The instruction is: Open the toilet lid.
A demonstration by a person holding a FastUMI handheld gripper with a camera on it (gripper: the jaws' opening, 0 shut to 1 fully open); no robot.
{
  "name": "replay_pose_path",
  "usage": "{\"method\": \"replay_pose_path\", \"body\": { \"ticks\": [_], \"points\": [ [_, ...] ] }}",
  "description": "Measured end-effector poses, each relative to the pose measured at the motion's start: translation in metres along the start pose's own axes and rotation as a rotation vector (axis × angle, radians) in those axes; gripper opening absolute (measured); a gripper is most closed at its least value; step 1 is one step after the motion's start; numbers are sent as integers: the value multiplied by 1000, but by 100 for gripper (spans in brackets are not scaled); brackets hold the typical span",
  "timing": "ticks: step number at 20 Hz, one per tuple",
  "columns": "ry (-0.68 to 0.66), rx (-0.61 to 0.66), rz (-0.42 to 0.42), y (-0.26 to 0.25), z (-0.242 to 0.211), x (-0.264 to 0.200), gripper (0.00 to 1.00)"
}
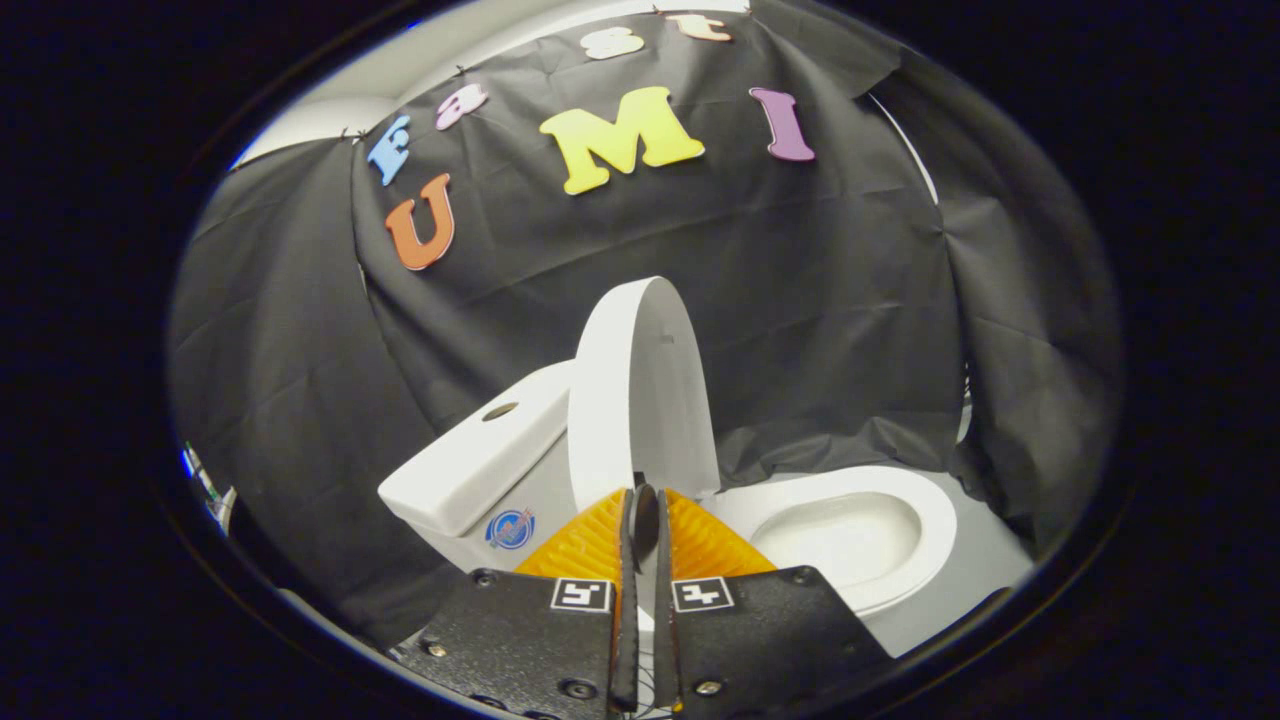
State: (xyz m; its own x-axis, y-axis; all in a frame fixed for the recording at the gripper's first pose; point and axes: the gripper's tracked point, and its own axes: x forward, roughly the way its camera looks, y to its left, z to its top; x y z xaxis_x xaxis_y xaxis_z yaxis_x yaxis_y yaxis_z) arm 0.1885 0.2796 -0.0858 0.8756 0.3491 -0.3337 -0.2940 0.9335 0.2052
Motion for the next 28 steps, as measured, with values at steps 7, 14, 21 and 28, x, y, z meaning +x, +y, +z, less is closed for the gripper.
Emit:
{"method": "replay_pose_path", "body": {
  "ticks": [7, 14, 21, 28],
  "points": [
    [14, -53, -5, 18, -3, 3, 9],
    [25, -113, -14, 38, -8, 8, 9],
    [40, -152, -14, 55, -11, 13, 9],
    [47, -247, -64, 73, -17, 21, 9]
  ]
}}
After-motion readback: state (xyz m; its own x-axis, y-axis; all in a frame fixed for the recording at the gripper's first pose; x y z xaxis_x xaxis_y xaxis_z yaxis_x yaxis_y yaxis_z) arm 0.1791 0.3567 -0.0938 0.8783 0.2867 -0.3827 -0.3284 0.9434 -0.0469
